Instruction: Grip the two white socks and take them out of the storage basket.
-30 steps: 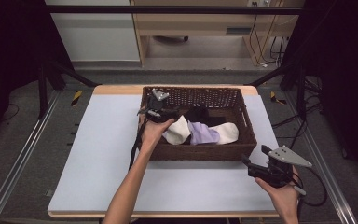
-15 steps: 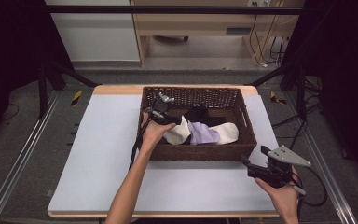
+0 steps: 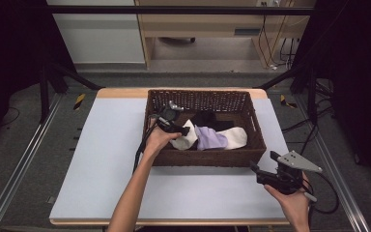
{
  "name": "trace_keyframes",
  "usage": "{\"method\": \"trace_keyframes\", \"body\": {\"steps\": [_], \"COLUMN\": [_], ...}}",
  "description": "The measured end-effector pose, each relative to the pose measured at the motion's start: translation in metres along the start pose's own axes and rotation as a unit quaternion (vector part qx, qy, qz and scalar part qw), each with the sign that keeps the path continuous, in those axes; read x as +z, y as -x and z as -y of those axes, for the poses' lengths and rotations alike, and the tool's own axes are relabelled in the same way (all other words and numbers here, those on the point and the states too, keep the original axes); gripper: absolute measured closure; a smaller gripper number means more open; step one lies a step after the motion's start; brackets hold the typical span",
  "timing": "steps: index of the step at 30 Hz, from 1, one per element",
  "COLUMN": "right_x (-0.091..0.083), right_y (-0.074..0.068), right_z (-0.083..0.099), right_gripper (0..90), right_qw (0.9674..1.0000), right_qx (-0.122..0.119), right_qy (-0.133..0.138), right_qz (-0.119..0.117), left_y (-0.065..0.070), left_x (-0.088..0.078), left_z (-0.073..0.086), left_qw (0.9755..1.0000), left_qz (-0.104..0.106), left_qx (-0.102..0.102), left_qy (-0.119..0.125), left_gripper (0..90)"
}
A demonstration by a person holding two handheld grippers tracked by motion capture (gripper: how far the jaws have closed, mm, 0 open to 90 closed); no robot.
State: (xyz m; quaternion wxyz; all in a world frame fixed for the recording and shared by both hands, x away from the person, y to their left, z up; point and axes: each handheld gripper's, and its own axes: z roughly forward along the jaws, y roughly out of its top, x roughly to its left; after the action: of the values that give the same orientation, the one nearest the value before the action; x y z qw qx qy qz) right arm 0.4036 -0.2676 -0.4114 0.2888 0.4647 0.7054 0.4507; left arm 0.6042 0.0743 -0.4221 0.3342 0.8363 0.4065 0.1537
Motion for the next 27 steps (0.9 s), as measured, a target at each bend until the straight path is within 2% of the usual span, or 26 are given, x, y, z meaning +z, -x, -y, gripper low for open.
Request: {"method": "trace_keyframes", "body": {"steps": [4, 5, 6, 7, 8, 9, 11, 12, 13, 16, 17, 18, 19, 23, 24, 25, 27], "right_x": [0.001, 0.001, 0.001, 0.001, 0.001, 0.001, 0.001, 0.0, 0.0, 0.0, 0.0, 0.0, 0.0, 0.0, 0.0, 0.0, 0.0], "right_y": [0.0, 0.0, 0.0, 0.0, 0.0, 0.0, 0.0, -0.001, -0.001, -0.001, -0.001, -0.001, 0.0, 0.001, 0.0, 0.0, 0.0], "right_z": [0.0, 0.0, 0.0, 0.0, 0.0, 0.0, 0.0, 0.0, 0.0, -0.001, 0.0, 0.0, 0.0, 0.0, 0.0, 0.0, 0.0], "right_gripper": [19.1, 19.1, 19.1, 19.1, 19.1, 19.0, 18.9, 19.0, 19.0, 19.0, 19.0, 19.0, 19.0, 19.0, 19.0, 19.0, 19.0], "right_qw": [1.0, 1.0, 1.0, 1.0, 1.0, 1.0, 1.0, 1.0, 1.0, 1.0, 1.0, 1.0, 1.0, 1.0, 1.0, 1.0, 1.0], "right_qx": [0.0, 0.001, 0.001, 0.001, 0.001, 0.0, 0.001, 0.0, 0.0, 0.002, 0.003, 0.003, 0.001, 0.0, 0.001, 0.0, 0.0], "right_qy": [-0.001, -0.002, -0.002, -0.002, -0.002, -0.001, -0.001, 0.0, 0.0, -0.001, -0.002, -0.002, -0.001, -0.001, 0.0, 0.0, -0.001], "right_qz": [-0.001, -0.001, -0.001, -0.001, -0.002, -0.004, -0.005, -0.006, -0.006, -0.007, -0.007, -0.007, -0.005, -0.004, -0.004, -0.003, -0.003], "left_y": [0.0, 0.0, 0.001, 0.001, 0.001, 0.003, 0.004, 0.004, 0.005, 0.008, 0.008, 0.008, 0.007, 0.007, 0.007, 0.008, 0.007], "left_x": [0.001, 0.001, 0.001, 0.001, 0.001, 0.001, 0.001, 0.002, 0.002, 0.003, 0.003, 0.002, 0.0, -0.002, -0.003, -0.006, -0.008], "left_z": [0.0, 0.001, 0.0, 0.0, -0.001, -0.001, -0.002, -0.002, -0.003, -0.004, -0.005, -0.005, -0.006, -0.006, -0.007, -0.008, -0.008], "left_qw": [0.9998, 0.9998, 0.9996, 0.9995, 0.9993, 0.9988, 0.9985, 0.9983, 0.9979, 0.9969, 0.9969, 0.9968, 0.9965, 0.997, 0.9974, 0.9984, 0.9989], "left_qz": [0.012, 0.011, 0.012, 0.013, 0.017, 0.021, 0.02, 0.018, 0.016, 0.009, 0.011, 0.012, 0.016, 0.017, 0.015, 0.012, 0.011], "left_qx": [-0.01, -0.01, -0.013, -0.015, -0.019, -0.024, -0.02, -0.016, -0.015, -0.008, -0.008, -0.007, -0.017, -0.016, -0.014, -0.013, -0.015], "left_qy": [-0.01, -0.016, -0.02, -0.022, -0.028, -0.038, -0.046, -0.052, -0.061, -0.077, -0.078, -0.079, -0.08, -0.073, -0.069, -0.053, -0.044], "left_gripper": [35.2, 38.3, 45.3, 45.3, 49.1, 58.8, 62.0, 70.2, 70.2, 79.2, 84.1, 84.1, 87.0, 88.1, 88.2, 88.3, 88.4]}}
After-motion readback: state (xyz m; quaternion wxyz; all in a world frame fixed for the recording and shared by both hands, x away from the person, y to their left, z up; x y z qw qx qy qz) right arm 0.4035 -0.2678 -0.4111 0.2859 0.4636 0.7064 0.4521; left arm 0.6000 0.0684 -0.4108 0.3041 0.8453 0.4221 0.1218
